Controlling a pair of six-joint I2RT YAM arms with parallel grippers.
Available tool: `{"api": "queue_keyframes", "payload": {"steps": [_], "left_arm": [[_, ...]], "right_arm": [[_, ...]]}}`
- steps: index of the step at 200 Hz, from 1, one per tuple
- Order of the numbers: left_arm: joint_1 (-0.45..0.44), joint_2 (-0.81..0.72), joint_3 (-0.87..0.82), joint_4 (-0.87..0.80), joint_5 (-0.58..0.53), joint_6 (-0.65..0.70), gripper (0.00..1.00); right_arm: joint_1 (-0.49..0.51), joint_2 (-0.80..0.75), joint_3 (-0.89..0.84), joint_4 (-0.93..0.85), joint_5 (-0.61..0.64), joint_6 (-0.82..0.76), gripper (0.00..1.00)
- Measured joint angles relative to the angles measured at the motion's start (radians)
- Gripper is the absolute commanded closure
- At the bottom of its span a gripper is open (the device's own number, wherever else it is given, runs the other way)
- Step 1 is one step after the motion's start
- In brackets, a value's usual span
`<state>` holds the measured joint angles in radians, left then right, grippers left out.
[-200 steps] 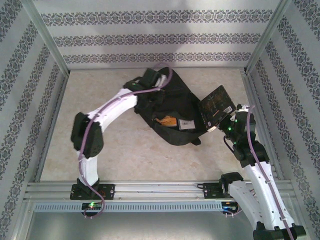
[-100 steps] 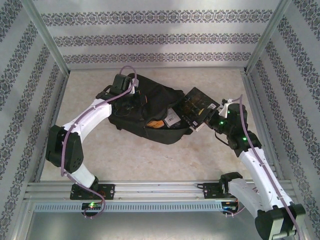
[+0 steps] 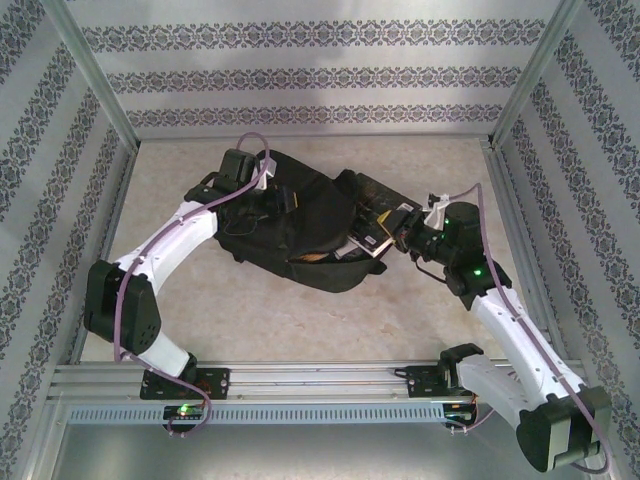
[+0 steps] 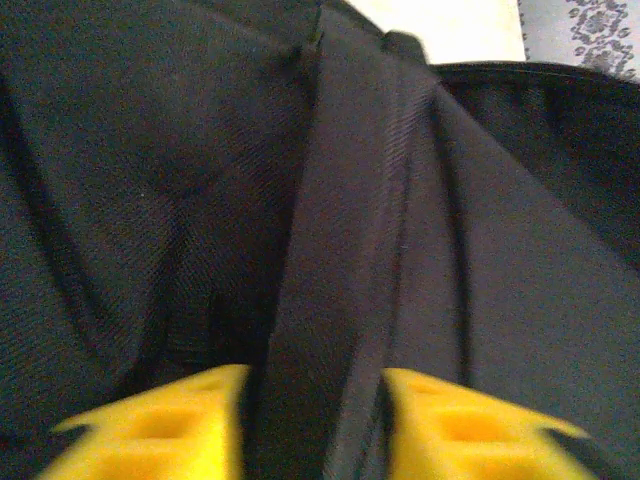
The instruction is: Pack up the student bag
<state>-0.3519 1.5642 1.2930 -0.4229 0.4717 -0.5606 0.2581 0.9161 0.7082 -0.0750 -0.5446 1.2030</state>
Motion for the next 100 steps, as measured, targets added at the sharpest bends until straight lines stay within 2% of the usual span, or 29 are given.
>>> {"api": "queue_keyframes", "payload": {"steps": [50,78,100], "left_arm": [[-0.018,-0.072,0.134,-0.088,-0.032,0.067,0.27],[-0.091,-0.092,0.228,-0.133,-0.066,0.109,0.19],[-0.176,-0.072,0.298,-0.181,-0.097,0.141,0.17]], "right_arm": [[0.048,0.102,-0.001,0.072,-0.006,0.056,1.0],[0.068,0.104,-0.001,0.101,-0.005,0.059,1.0],[0.079,0.104,-0.001,0.117,-0.004,0.059,1.0]]}}
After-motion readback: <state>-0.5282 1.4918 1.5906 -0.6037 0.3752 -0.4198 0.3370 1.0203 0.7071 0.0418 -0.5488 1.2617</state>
